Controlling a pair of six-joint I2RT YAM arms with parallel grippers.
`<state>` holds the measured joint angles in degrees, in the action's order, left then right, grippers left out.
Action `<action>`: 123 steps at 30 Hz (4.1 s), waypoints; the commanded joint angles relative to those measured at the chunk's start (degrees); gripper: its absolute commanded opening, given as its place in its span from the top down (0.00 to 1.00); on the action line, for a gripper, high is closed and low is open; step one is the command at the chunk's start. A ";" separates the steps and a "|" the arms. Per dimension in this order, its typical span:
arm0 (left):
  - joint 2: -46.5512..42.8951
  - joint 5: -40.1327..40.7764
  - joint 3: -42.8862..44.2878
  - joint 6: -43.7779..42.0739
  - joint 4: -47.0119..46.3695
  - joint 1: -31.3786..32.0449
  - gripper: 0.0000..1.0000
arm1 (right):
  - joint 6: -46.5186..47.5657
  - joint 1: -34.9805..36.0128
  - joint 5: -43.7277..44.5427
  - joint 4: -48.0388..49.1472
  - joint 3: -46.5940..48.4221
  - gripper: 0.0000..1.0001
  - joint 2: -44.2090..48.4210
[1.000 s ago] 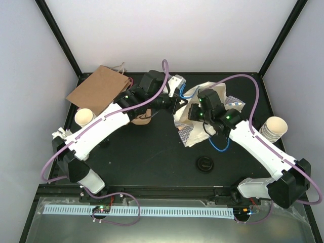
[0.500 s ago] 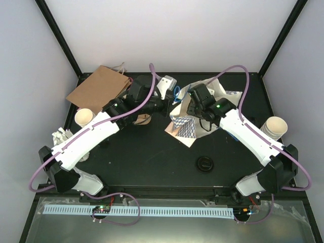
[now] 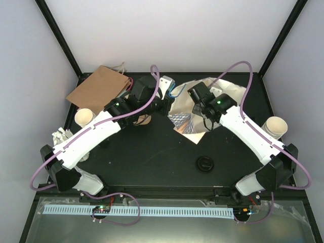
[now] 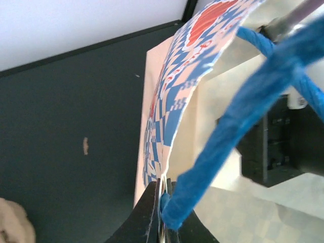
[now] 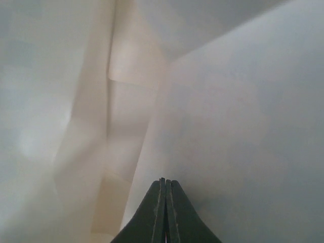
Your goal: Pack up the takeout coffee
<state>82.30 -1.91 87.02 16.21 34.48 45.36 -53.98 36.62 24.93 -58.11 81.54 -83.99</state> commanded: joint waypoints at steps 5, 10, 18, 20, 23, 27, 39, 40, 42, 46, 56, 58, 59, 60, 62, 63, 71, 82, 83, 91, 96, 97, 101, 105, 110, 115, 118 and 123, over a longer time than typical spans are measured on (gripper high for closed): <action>1.79 13.99 6.43 -5.60 5.29 -0.54 0.99 | -1.54 -0.73 10.55 -13.80 7.12 0.99 -5.04; 3.36 17.15 7.76 -7.49 6.75 -0.54 0.98 | 0.34 -0.72 12.75 -18.56 11.41 0.99 -8.12; 5.47 22.88 10.36 -8.52 10.30 -0.50 0.99 | -2.21 -0.68 21.74 -27.22 15.80 0.99 -11.58; 5.54 22.12 10.65 -7.73 10.48 -0.52 0.98 | -0.19 -0.73 20.62 -25.71 15.89 0.99 -11.55; 5.27 15.75 10.63 -6.84 9.30 -0.71 0.98 | 9.19 -0.68 9.96 -14.03 12.24 0.99 -8.50; 5.23 9.59 10.65 -6.72 8.18 -0.72 0.98 | 14.16 -0.69 -2.10 -0.71 4.78 0.99 -1.44; 5.65 7.00 11.01 -7.65 7.97 -0.72 0.98 | 19.93 -0.68 7.60 -5.07 3.41 0.99 9.14; 5.72 6.58 11.12 -7.75 7.82 -0.72 0.98 | 22.63 -0.67 6.12 -3.87 2.43 0.99 11.28; 5.94 5.31 11.51 -7.92 7.84 -0.72 0.98 | 27.80 -0.68 0.77 0.00 0.29 0.99 15.80; 6.48 0.84 12.52 -9.83 7.75 -0.72 0.98 | 38.11 -0.68 -14.35 11.20 -5.06 0.93 25.62; 6.95 -3.90 14.89 -10.70 10.48 -0.63 0.98 | 50.00 -0.69 -27.93 19.87 -5.46 0.97 29.54; 6.76 -5.35 14.85 -10.51 10.48 -0.63 0.98 | 49.48 -0.72 -29.32 19.18 -4.39 0.99 26.70; 6.67 -5.80 14.84 -10.28 10.52 -0.63 0.98 | 49.80 -0.70 -30.45 18.88 -4.11 0.99 25.53; 6.65 -6.23 14.95 -10.29 10.63 -0.63 0.99 | 50.06 -0.61 -31.41 18.97 -4.14 0.99 24.42; 6.56 -6.67 15.14 -10.32 10.92 -0.63 0.98 | 51.71 0.49 -30.74 20.33 -5.66 0.99 24.20; 6.53 -6.97 15.35 -10.36 11.22 -0.63 0.99 | 53.54 2.42 -28.97 21.40 -7.55 0.99 24.49; 6.40 -9.84 16.32 -11.61 12.74 -0.63 0.98 | 64.06 7.63 -19.14 24.08 -12.79 0.99 24.05; 6.50 -17.53 18.13 -19.43 21.93 0.01 0.98 | 82.65 9.12 -17.08 13.21 -11.22 0.99 18.43; 6.59 -17.29 18.17 -20.30 23.11 0.18 0.98 | 82.87 9.12 -16.95 12.98 -10.69 0.99 18.28; 5.45 -18.00 17.73 -21.58 26.91 0.34 0.99 | 105.61 9.87 -20.07 10.52 -14.07 0.99 18.67; 4.58 -20.22 17.92 -21.33 29.59 0.34 0.98 | 116.07 10.30 -14.92 15.88 -19.02 0.99 19.20; 4.46 -20.92 17.85 -21.38 30.11 0.42 0.98 | 117.88 10.38 -14.29 17.34 -19.84 0.99 19.58; 4.51 -23.90 17.74 -21.81 31.97 0.51 0.98 | 122.76 10.36 -12.74 25.51 -23.30 0.99 20.38; 4.28 -25.03 17.41 -21.92 32.15 0.68 0.98 | 125.15 10.48 -13.15 29.19 -25.44 0.99 19.15; 3.86 -27.99 17.40 -22.14 30.36 1.16 0.98 | 125.69 10.73 -13.67 27.97 -24.99 0.99 16.57; 2.97 -31.32 18.20 -23.28 28.58 1.66 0.98 | 127.10 10.68 -16.76 26.13 -24.85 0.99 14.07; 2.58 -31.74 19.13 -23.98 29.29 1.75 0.98 | 126.66 10.73 -21.12 20.37 -21.59 0.99 11.42; 1.91 -28.59 20.35 -25.44 31.11 1.77 0.98 | 125.45 10.75 -26.28 11.75 -16.66 0.99 7.21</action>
<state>87.00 -28.32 103.04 -6.50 66.22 46.46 71.94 46.98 4.27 -38.26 61.14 -74.04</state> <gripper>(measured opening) 0.017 0.014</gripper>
